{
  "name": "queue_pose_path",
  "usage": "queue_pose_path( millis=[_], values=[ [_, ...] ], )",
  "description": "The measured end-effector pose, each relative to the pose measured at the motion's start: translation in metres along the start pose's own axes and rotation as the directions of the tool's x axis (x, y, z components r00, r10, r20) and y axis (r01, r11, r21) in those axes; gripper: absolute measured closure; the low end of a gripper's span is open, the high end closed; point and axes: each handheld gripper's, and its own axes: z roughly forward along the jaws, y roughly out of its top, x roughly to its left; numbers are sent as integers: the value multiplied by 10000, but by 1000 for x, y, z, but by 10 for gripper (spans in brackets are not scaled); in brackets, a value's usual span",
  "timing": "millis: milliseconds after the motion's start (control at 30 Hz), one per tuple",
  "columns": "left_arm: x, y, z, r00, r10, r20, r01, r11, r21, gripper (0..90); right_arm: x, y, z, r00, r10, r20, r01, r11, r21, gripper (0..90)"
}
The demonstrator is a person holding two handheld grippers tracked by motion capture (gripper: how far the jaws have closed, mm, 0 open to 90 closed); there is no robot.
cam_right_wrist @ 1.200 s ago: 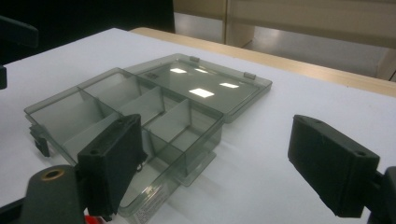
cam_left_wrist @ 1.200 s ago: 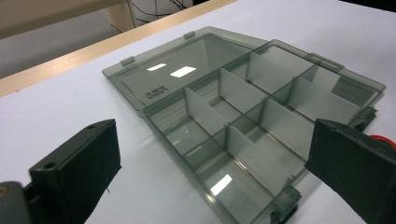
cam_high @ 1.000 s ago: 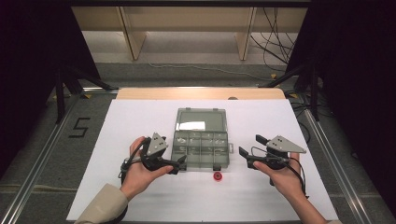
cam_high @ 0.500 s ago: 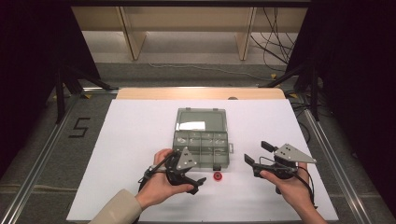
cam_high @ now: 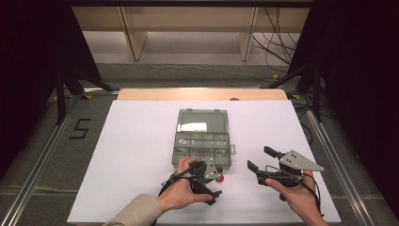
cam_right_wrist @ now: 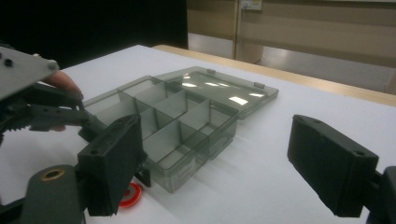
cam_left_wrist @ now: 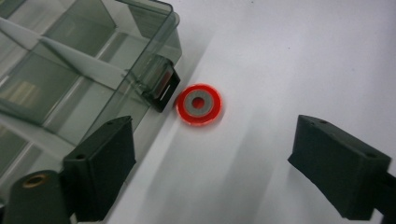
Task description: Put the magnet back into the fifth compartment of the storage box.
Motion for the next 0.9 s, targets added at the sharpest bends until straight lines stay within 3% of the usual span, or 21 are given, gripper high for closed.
queue_pose_path(
  millis=[33,200,533,900],
  values=[
    [0,2,2,10000,20,-22,-20,10000,81,142,0,0,-1,9998,-163,66,163,9999,42,189],
    [-3,7,11,10000,48,10,-48,9990,440,164,1,-2,-3,9999,-118,0,118,9999,-55,189],
    [-4,13,21,9997,-122,197,108,9976,689,239,1,-3,-4,10000,-52,-68,53,10000,33,191],
    [-1,19,26,9969,-563,543,502,9929,1075,277,0,-3,-4,10000,-87,-2,87,9999,122,195]
  ],
)
